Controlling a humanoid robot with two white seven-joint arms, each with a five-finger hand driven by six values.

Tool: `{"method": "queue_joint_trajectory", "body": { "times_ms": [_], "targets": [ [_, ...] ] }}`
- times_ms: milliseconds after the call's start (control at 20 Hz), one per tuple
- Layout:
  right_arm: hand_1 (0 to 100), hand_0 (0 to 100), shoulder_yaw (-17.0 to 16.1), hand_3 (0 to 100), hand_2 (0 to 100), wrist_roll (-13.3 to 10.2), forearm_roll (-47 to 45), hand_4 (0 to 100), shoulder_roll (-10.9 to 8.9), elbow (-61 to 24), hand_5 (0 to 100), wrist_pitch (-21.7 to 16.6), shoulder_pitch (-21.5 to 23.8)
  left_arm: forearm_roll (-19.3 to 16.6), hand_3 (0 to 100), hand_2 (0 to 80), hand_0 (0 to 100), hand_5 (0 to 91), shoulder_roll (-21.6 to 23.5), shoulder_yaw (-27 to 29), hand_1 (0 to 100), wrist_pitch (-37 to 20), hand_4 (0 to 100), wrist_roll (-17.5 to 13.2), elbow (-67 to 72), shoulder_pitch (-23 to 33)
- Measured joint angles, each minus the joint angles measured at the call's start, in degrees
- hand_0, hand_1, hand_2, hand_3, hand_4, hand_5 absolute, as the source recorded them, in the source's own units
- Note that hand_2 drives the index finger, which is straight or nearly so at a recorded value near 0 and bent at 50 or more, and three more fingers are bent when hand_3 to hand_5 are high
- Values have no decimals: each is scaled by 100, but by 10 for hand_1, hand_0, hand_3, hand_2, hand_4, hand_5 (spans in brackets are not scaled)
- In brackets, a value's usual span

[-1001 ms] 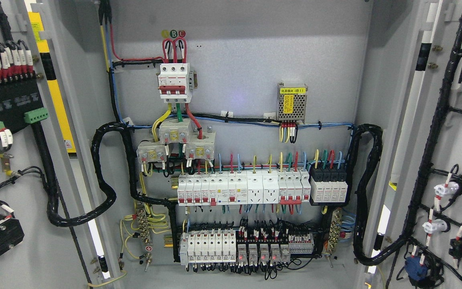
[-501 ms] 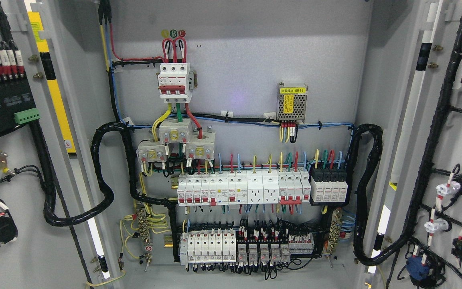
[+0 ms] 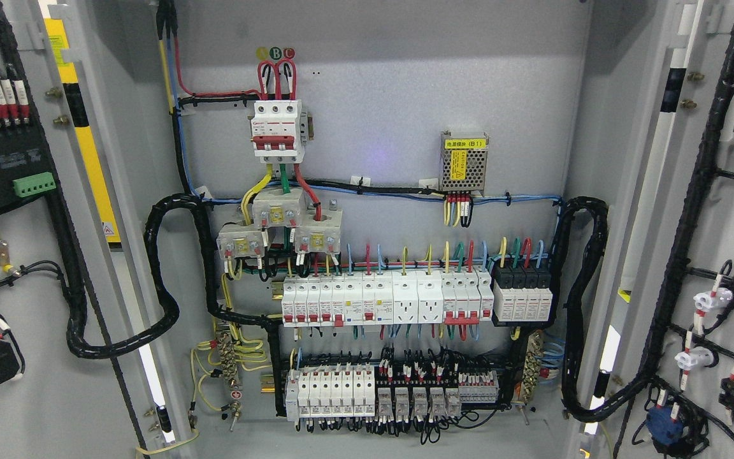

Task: Open door with both hands

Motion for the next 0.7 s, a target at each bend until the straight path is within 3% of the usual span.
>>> {"method": "queue_joint_trajectory", "body": {
  "times_ms": [701],
  "targets": [
    [121, 201, 85, 0, 0, -16, -1, 0, -30, -9, 0, -37, 16, 19, 0, 0, 0, 0, 102, 6, 0, 7, 0, -14, 69, -63]
  ]
}}
